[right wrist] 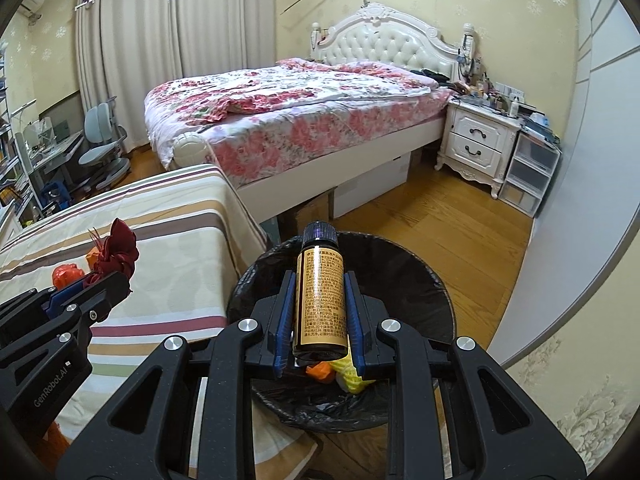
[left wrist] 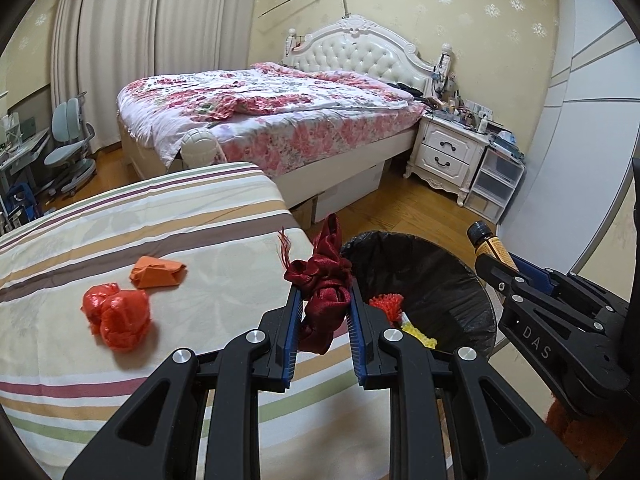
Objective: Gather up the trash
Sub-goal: 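Carry the dark red cloth and gold bottle over the bin and open both tools, then move back to the bed and grasp the orange-red plastic bag with the left tool, then grasp the crumpled orange paper with the right tool while the left tool holds the bag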
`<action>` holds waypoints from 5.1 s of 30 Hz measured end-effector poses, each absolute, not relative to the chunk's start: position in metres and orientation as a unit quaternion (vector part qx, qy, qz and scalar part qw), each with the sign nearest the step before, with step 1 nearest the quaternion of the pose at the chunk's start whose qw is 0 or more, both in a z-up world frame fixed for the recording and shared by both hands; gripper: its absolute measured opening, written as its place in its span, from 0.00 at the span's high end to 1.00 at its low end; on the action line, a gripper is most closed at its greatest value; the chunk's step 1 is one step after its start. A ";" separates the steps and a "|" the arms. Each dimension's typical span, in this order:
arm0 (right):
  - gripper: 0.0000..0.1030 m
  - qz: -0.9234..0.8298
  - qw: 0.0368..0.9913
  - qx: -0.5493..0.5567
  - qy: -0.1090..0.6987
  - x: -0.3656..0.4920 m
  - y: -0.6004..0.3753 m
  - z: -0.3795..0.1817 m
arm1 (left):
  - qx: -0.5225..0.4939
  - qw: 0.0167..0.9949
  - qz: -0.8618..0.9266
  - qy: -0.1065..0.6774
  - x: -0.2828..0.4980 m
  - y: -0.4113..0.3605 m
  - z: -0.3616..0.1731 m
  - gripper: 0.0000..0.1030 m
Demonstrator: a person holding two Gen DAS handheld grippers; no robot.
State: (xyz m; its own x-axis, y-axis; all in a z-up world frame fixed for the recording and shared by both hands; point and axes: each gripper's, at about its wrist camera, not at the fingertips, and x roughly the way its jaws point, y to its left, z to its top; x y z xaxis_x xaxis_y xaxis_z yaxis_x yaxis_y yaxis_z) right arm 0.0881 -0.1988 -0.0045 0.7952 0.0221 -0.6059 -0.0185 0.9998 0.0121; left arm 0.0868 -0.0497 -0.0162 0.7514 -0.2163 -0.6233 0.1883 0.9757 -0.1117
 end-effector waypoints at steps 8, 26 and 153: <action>0.77 -0.002 0.947 0.012 0.322 0.092 -0.217 -0.010 | 0.000 0.935 -0.112 0.335 0.099 -0.073 -0.020 0.78; 0.77 -0.023 0.943 0.027 0.331 0.108 -0.240 -0.025 | 0.032 0.931 -0.112 0.346 0.123 -0.111 -0.036 0.78; 0.53 0.189 0.887 -0.115 0.406 0.146 0.051 -0.051 | -0.072 0.913 0.141 0.377 0.058 0.203 -0.049 0.54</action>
